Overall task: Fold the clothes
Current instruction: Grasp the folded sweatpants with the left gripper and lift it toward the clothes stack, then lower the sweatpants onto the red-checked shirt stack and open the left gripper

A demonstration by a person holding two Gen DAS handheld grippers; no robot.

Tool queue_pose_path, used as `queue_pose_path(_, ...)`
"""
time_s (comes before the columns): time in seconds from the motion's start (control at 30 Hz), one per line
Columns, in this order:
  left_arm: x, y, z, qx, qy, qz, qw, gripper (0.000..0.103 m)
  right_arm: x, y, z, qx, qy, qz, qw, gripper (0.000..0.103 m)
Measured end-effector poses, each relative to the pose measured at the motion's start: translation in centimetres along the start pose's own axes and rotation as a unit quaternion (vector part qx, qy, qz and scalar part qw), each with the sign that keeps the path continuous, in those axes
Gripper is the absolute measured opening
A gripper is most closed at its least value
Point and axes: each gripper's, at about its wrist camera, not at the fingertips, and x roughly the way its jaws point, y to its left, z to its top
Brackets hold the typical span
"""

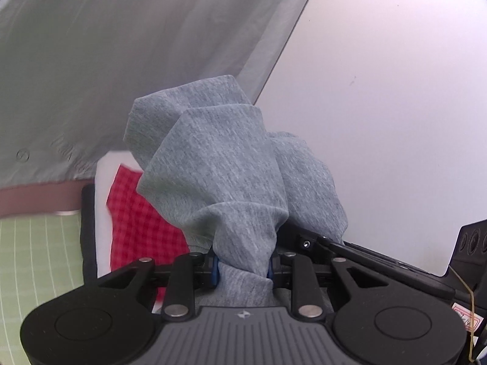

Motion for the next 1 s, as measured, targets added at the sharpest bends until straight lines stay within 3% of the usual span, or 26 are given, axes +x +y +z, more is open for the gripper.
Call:
queue_pose_path(0.07,2.3,1.2,1.8,-0.003,-0.011,0.027,0.9996,0.036,2.2,-1.6,2.0,0.010,-0.016,0.005,1.000,0.024)
queue_pose_path(0.13,4.9,3.2,2.3,-0.010,-0.015,0.084,0.9963,0.055,5.5,-3.1,2.9,0.012,-0.013,-0.006,1.000,0.035)
queue_pose_path(0.2,7.4,5.5,1.7,-0.007,-0.002,0.146,0.9893,0.059,10.1,-4.3,2.2,-0.008,0.025,-0.047,0.999,0.075)
queue_pose_path(0.3,9.7,8.8,-0.2,-0.014,0.045,0.168,0.9846,0.060,14.6,-5.4,0.2,-0.025,0.064,-0.091,0.994,0.071)
queue_pose_path(0.33,9.8,9.8,-1.0,-0.025,0.054,0.164,0.9846,0.074,15.6,-5.6,-0.6,-0.027,0.073,-0.101,0.992,0.071)
queue_pose_path(0.47,9.1,11.7,-2.9,-0.062,0.060,0.159,0.9835,0.081,15.5,-5.6,-3.9,-0.014,0.092,-0.094,0.991,0.075)
queue_pose_path(0.6,6.8,10.7,-4.9,-0.042,0.071,0.177,0.9807,0.085,14.0,-4.8,-6.9,-0.033,0.110,-0.109,0.987,0.079)
queue_pose_path(0.73,5.1,9.6,-7.0,-0.016,0.092,0.201,0.9751,0.089,11.3,-5.4,-8.6,0.006,0.140,-0.108,0.984,0.082)
queue_pose_path(0.83,3.1,9.6,-8.6,-0.035,0.103,0.209,0.9718,0.089,9.5,-4.7,-9.7,-0.015,0.150,-0.125,0.981,0.083)
queue_pose_path(1.0,-1.9,7.8,-10.1,-0.039,0.079,0.211,0.9735,0.094,5.2,-3.4,-9.5,-0.009,0.123,-0.127,0.984,0.089)
